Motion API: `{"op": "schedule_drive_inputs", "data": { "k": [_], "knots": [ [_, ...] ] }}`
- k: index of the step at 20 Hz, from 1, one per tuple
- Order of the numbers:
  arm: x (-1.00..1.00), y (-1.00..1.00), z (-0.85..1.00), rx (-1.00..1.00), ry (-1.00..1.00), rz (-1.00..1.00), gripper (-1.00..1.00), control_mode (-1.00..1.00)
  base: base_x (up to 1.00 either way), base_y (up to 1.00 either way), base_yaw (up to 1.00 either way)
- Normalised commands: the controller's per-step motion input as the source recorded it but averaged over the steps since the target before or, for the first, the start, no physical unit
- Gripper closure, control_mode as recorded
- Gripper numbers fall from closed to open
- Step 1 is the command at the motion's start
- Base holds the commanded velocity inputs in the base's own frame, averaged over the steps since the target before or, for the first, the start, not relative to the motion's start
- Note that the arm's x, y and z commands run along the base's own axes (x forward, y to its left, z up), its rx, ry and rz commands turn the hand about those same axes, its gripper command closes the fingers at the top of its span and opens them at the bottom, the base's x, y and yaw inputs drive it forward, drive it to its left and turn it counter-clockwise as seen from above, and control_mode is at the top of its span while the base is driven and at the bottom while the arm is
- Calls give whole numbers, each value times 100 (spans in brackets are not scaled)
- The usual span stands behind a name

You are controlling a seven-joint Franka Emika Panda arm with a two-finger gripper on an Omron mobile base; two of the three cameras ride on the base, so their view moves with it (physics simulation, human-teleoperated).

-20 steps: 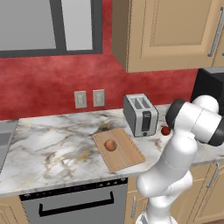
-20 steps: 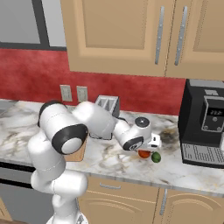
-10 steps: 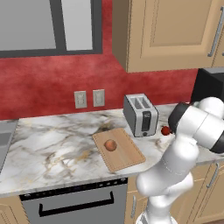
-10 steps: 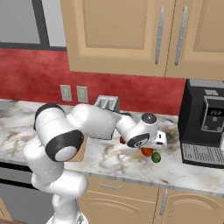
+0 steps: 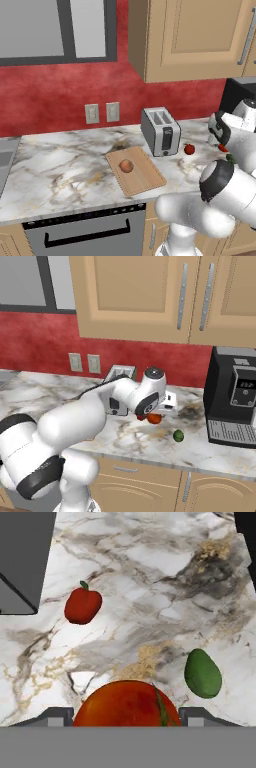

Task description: Place the avocado, onion, tomato, and bell pepper on the cutting board.

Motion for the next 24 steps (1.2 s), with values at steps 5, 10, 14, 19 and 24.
{"op": "schedule_drive_inputs", "data": {
  "k": [5, 10, 14, 19, 24],
  "knots": [
    [-42, 89, 40, 0, 0, 0, 100, -100, 0, 0, 0],
    [-27, 89, 24, 1, 0, 0, 100, -100, 0, 0, 0],
    [-16, 70, 6, 7, 0, 0, 100, -100, 0, 0, 0],
    [-1, 68, 2, 8, 0, 0, 100, -100, 0, 0, 0],
    [1, 61, 1, 1, 0, 6, 100, -100, 0, 0, 0]
  ]
}}
